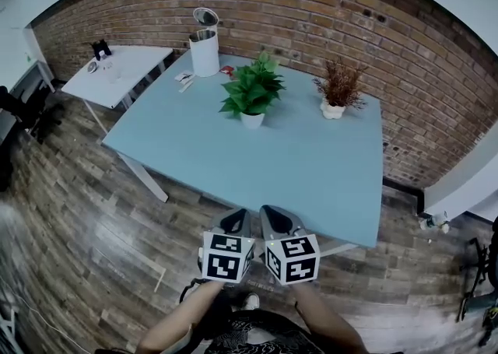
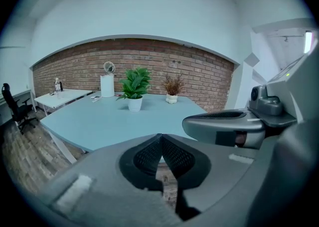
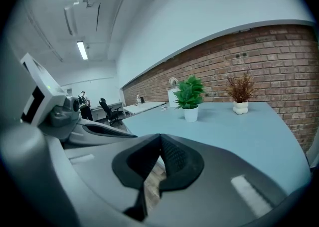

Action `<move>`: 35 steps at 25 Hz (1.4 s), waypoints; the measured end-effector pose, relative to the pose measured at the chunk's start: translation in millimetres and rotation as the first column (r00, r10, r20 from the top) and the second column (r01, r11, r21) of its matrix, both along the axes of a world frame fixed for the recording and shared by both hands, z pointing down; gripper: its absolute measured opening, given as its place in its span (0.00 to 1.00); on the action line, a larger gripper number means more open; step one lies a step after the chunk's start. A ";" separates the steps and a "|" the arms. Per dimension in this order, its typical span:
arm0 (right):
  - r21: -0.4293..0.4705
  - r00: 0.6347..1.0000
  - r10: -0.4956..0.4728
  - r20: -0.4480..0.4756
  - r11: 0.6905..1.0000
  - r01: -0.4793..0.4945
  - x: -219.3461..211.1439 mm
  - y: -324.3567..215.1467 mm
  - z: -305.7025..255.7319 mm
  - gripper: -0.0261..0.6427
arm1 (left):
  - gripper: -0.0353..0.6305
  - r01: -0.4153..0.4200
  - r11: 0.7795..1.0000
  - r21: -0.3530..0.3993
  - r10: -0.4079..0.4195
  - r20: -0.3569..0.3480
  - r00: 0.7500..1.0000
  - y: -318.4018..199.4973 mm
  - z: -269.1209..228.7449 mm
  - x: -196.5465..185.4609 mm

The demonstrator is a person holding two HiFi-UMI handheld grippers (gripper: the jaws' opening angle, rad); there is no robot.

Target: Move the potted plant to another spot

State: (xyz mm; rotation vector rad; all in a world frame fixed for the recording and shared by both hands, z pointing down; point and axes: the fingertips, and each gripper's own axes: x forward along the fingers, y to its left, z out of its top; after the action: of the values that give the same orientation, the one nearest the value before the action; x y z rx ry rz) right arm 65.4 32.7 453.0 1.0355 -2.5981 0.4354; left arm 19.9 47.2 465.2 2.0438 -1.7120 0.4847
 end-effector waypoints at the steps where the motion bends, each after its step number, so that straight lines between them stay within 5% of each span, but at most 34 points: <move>1: -0.002 1.000 -0.003 0.000 1.000 0.003 -1.2 -2.3 0.5 0.05 | 0.05 0.001 1.000 -0.003 -0.001 0.004 1.000 -1.7 1.1 -1.2; 18: -0.036 1.000 0.000 -0.017 0.999 -0.001 -29.4 -49.6 27.7 0.05 | 0.05 0.003 0.999 -0.039 -0.002 0.016 1.000 -47.3 24.5 -34.1; 35: -0.064 0.990 0.130 -0.051 0.989 -0.133 -59.1 -120.8 34.9 0.05 | 0.05 -0.128 0.987 -0.098 0.128 -0.014 0.992 -119.3 35.0 -66.2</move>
State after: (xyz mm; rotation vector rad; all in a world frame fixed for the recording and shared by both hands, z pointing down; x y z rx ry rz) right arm 6.3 -88.1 488.0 1.1835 -2.4659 0.5207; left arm -46.3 -72.2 500.2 2.0901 -1.5276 0.5896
